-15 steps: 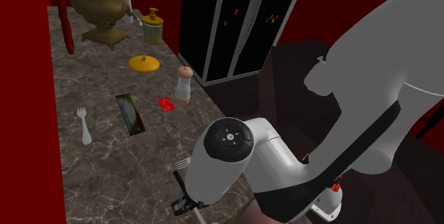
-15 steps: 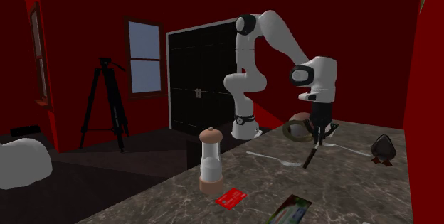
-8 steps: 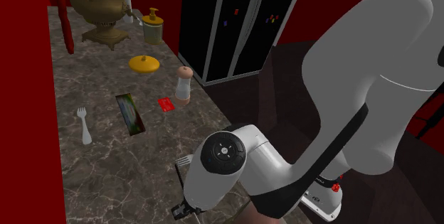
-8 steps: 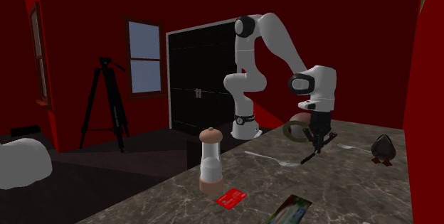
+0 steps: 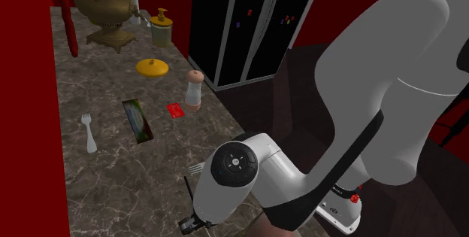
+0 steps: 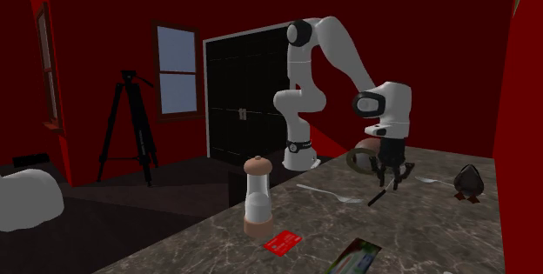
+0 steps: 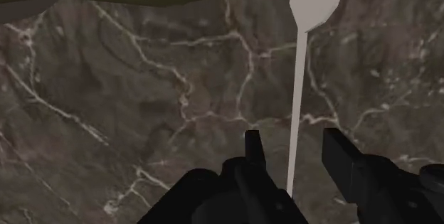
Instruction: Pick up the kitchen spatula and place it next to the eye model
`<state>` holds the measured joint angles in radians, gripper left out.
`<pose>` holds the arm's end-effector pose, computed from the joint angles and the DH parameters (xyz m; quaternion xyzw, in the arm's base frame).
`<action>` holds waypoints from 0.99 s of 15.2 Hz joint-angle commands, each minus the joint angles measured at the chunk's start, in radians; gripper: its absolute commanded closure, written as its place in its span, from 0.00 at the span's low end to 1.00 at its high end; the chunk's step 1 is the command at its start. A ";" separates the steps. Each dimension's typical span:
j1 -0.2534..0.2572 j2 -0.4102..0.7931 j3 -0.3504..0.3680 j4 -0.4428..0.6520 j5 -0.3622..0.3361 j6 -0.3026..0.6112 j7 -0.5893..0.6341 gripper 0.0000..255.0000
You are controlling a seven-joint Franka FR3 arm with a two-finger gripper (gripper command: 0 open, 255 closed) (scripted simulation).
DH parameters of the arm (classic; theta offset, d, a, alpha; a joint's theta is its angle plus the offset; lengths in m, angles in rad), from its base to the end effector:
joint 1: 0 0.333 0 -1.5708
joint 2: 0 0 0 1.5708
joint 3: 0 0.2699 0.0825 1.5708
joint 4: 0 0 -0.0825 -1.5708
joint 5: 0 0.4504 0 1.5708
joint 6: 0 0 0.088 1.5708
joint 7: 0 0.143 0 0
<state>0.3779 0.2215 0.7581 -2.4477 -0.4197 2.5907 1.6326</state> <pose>0.1879 0.4752 0.0978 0.9967 -0.0746 0.0332 0.0022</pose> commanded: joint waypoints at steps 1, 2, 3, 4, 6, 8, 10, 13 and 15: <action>0.000 0.000 0.000 0.000 0.000 0.000 0.000 0.00; 0.000 0.000 0.000 0.000 0.000 0.000 0.000 0.00; 0.000 0.000 0.000 0.000 0.000 0.000 0.000 0.00; 0.000 0.000 0.000 0.000 0.000 0.000 0.000 0.00; -0.023 -0.041 0.034 -0.003 0.061 -0.022 -0.043 0.00; -0.063 -0.128 0.092 -0.004 0.189 -0.072 -0.133 0.00; -0.067 -0.164 0.103 -0.002 0.240 -0.094 -0.169 0.00; -0.064 -0.164 0.100 -0.002 0.240 -0.094 -0.169 0.00; -0.064 -0.164 0.100 -0.002 0.240 -0.094 -0.169 0.00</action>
<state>0.3139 0.0587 0.8576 -2.4495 -0.1817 2.4971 1.4644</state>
